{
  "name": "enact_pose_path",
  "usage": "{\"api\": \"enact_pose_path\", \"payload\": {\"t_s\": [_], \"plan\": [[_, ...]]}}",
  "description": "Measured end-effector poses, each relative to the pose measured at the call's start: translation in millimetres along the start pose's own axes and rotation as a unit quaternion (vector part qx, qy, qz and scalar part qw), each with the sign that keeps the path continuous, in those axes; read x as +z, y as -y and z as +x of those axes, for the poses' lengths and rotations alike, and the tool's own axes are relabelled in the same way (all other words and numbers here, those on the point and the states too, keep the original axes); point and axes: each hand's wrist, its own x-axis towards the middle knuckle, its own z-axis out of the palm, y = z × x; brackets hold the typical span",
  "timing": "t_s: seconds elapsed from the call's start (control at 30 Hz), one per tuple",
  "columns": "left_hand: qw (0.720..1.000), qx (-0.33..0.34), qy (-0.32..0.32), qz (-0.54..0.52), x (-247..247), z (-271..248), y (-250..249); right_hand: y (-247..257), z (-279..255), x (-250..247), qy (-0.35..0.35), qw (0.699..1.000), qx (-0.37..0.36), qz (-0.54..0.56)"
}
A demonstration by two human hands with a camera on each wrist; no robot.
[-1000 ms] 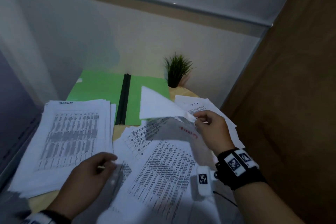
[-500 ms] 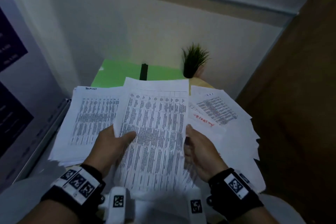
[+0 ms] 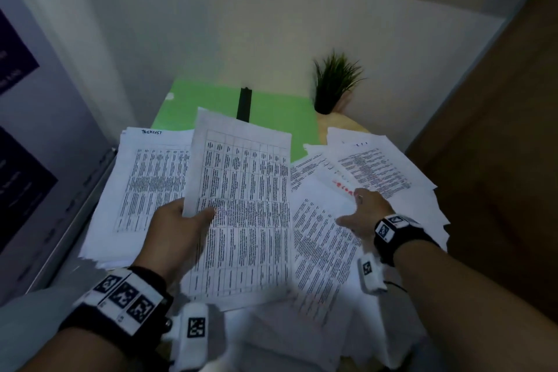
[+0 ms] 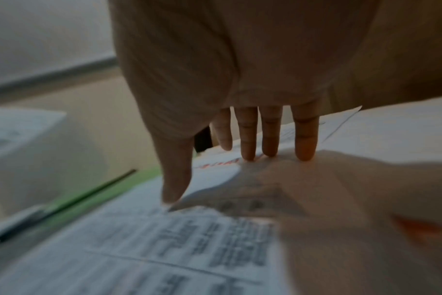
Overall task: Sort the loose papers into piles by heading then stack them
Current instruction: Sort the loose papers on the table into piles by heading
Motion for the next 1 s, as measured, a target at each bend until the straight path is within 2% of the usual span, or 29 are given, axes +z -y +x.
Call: {"api": "enact_pose_path", "payload": {"t_s": [0.03,0.17,0.23,0.3,0.37,0.43,0.5,0.57,0.67,0.73,0.87,0.93,1.0], "plan": [[1.000,0.000,0.002,0.000,-0.5,0.1,-0.3,-2.6,3.8,0.2,0.010,1.000,0.007,-0.026],[1.000,0.011,0.005,-0.003,-2.4,1.4,-3.1,-2.1,4.6,-1.5,0.033,0.999,0.018,-0.019],[1.000,0.017,0.008,-0.005,-2.2,1.1,-3.7,-5.1,-1.1,0.1,0.014,0.999,0.030,-0.018],[1.000,0.016,0.017,-0.017,-1.1,-2.5,-6.3,-13.7,-5.3,3.5,-0.008,0.997,0.055,0.058],[0.999,0.020,0.029,-0.016,-0.9,-4.7,-6.0,-18.9,-15.7,2.0,-0.045,0.987,0.046,0.150],[0.999,0.017,0.048,-0.010,-0.6,-8.3,-7.7,-16.9,-33.3,-6.6,-0.103,0.967,0.017,0.234],[0.995,0.006,0.096,-0.006,0.5,-12.0,-8.7,-9.3,-61.0,-18.4,-0.154,0.931,-0.044,0.327],[0.990,0.001,0.142,0.018,3.7,-17.5,-13.1,-5.0,-91.1,-27.0,-0.175,0.895,-0.095,0.398],[0.978,0.025,0.201,0.051,8.4,-27.9,-20.3,-1.9,-135.4,-37.2,-0.131,0.865,-0.165,0.455],[0.972,0.043,0.227,0.050,10.6,-34.1,-24.0,-1.9,-157.6,-40.5,-0.064,0.854,-0.228,0.463],[0.949,0.136,0.273,0.085,10.4,-44.1,-26.2,-5.6,-172.4,-45.9,0.019,0.835,-0.299,0.462],[0.942,0.157,0.280,0.099,13.7,-48.8,-25.8,-8.6,-169.4,-46.1,0.042,0.826,-0.313,0.467],[0.945,0.142,0.281,0.086,17.2,-51.8,-25.6,-6.6,-164.5,-48.7,0.068,0.815,-0.286,0.500]]}}
